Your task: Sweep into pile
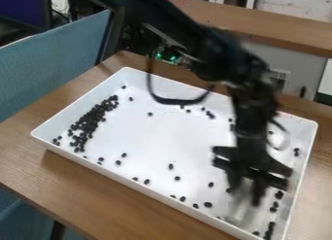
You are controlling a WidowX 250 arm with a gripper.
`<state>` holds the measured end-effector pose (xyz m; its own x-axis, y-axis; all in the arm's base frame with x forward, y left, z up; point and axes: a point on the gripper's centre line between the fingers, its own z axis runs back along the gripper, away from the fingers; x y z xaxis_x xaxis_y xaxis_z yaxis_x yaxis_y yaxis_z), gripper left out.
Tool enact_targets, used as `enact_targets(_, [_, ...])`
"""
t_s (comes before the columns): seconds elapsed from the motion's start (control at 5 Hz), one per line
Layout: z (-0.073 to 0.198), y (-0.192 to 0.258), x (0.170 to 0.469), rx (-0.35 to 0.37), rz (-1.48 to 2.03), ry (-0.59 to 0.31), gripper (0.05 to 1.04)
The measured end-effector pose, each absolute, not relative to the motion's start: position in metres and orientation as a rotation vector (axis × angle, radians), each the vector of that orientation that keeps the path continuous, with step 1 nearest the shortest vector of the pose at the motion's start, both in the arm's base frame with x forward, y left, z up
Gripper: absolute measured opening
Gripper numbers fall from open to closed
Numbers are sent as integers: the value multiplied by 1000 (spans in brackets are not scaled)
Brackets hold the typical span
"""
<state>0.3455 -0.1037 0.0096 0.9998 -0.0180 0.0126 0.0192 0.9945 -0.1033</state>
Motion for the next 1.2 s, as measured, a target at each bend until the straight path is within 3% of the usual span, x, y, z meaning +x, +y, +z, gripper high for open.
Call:
enact_targets(0.8, [6,79,331,65,158,23,391])
enact_targets(1.2, [9,133,327,76,254,74,391])
